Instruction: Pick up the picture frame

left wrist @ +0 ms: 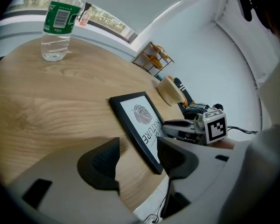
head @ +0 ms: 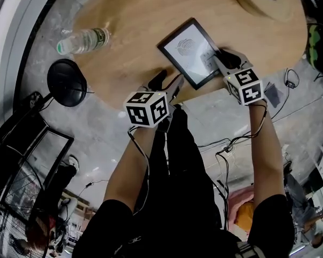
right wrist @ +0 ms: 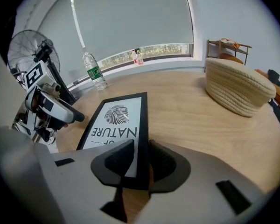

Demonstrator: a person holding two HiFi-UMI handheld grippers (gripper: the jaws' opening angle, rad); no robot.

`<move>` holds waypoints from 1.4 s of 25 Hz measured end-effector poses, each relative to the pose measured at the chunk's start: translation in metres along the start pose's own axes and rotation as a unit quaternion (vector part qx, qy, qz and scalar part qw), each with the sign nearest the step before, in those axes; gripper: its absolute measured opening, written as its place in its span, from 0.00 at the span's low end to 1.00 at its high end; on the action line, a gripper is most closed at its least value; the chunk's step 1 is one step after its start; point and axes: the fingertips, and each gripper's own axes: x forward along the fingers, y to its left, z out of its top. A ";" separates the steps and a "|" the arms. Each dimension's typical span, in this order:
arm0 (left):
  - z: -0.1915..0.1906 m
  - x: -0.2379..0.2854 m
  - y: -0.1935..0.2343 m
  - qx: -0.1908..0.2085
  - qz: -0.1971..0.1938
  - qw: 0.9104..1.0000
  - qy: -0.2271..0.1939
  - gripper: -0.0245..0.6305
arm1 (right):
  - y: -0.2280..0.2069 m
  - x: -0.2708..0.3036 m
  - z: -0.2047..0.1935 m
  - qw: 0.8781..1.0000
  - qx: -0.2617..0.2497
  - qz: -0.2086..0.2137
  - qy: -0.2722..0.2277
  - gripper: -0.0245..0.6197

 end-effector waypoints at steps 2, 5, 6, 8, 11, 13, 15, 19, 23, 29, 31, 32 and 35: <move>-0.001 0.005 -0.004 -0.006 -0.004 1.000 0.005 0.42 | -0.002 -0.001 -0.001 1.000 0.000 0.002 0.003 0.22; -0.003 0.011 -0.004 -0.019 -0.006 1.000 0.010 0.42 | -0.001 0.000 0.000 1.000 0.003 -0.002 -0.002 0.22; -0.003 0.014 -0.004 -0.026 -0.007 1.000 0.011 0.42 | 0.000 0.001 0.000 1.000 0.006 -0.003 -0.005 0.22; -0.005 0.019 -0.005 -0.040 -0.009 0.999 0.014 0.42 | 0.000 0.001 -0.001 1.000 0.012 -0.006 -0.010 0.22; -0.008 0.026 -0.005 -0.044 0.000 0.999 0.020 0.42 | 0.000 0.000 -0.001 1.000 0.014 -0.009 -0.015 0.22; -0.008 0.026 0.000 -0.038 0.015 0.999 0.020 0.35 | 0.001 0.000 0.000 1.000 0.017 -0.014 -0.020 0.21; -0.007 0.026 0.002 -0.043 0.018 0.999 0.016 0.33 | 0.000 0.000 0.001 0.999 0.024 -0.018 -0.027 0.21; -0.004 0.029 0.001 -0.053 0.017 0.998 0.016 0.32 | -0.001 -0.001 0.003 0.999 0.031 -0.022 -0.034 0.21; -0.003 0.031 -0.001 -0.046 0.027 0.998 0.019 0.31 | -0.001 -0.002 0.004 0.999 0.030 -0.019 -0.033 0.21; 0.000 0.034 0.008 -0.099 0.050 0.994 0.007 0.21 | 0.001 0.001 0.003 0.999 0.030 -0.005 -0.016 0.20; 0.000 0.035 0.010 -0.101 0.047 0.994 0.010 0.20 | 0.000 0.001 0.003 0.999 0.031 -0.004 -0.012 0.19; 0.000 0.036 0.010 -0.103 0.044 0.994 0.014 0.20 | -0.001 0.001 0.003 0.999 0.030 -0.006 -0.012 0.19; 0.003 0.034 0.013 -0.112 0.044 0.993 0.017 0.18 | 0.005 -0.003 0.002 0.999 0.027 -0.016 -0.015 0.18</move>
